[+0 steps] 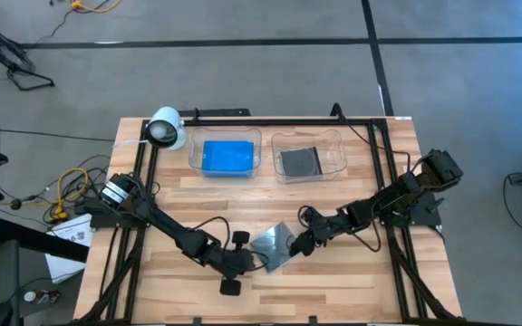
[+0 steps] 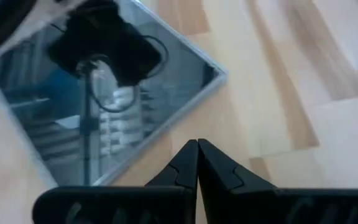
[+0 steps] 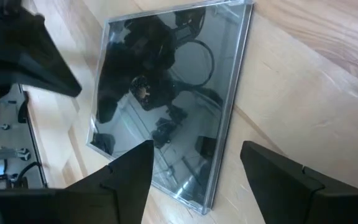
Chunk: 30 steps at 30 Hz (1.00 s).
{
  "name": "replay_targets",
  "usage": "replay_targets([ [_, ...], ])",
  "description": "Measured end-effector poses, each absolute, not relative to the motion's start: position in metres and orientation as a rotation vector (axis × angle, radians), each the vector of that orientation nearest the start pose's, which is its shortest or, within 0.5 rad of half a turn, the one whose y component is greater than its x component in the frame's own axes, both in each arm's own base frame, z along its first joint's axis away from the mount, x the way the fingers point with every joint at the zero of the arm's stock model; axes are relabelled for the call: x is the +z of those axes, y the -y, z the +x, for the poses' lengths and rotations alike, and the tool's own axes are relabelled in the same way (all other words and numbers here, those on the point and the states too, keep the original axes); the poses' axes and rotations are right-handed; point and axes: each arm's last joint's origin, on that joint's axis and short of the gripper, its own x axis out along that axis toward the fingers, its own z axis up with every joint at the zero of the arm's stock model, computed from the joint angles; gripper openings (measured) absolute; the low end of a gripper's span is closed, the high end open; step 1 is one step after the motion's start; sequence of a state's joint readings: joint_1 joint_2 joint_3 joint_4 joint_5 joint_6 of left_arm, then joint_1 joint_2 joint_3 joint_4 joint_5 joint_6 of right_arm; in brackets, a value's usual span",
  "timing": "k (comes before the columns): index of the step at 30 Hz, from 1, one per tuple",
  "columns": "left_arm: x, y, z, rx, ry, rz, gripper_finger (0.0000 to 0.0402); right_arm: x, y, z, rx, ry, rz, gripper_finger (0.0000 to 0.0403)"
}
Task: Pick & place jewel cases by type
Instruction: Put the black cd case into the right transparent bin
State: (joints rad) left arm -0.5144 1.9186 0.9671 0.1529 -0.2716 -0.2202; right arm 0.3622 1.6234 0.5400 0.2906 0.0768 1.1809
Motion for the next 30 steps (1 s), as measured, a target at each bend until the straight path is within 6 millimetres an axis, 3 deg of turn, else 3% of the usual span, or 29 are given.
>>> replay_targets([
  [10, 0.118, 0.165, 0.326, 0.003, -0.732, 0.128, 0.0000, 0.110, -0.093, 0.253, -0.207, -0.826, 0.921, 0.0240],
  [22, 0.091, 0.163, 0.339, -0.078, -0.773, 0.015, 0.0000, 0.110, -0.093, 0.253, -0.195, -0.815, 0.915, 0.0240],
  [30, 0.090, 0.163, 0.339, -0.111, -0.796, 0.004, 0.0000, 0.110, -0.094, 0.253, -0.183, -0.838, 0.912, 0.0240],
])
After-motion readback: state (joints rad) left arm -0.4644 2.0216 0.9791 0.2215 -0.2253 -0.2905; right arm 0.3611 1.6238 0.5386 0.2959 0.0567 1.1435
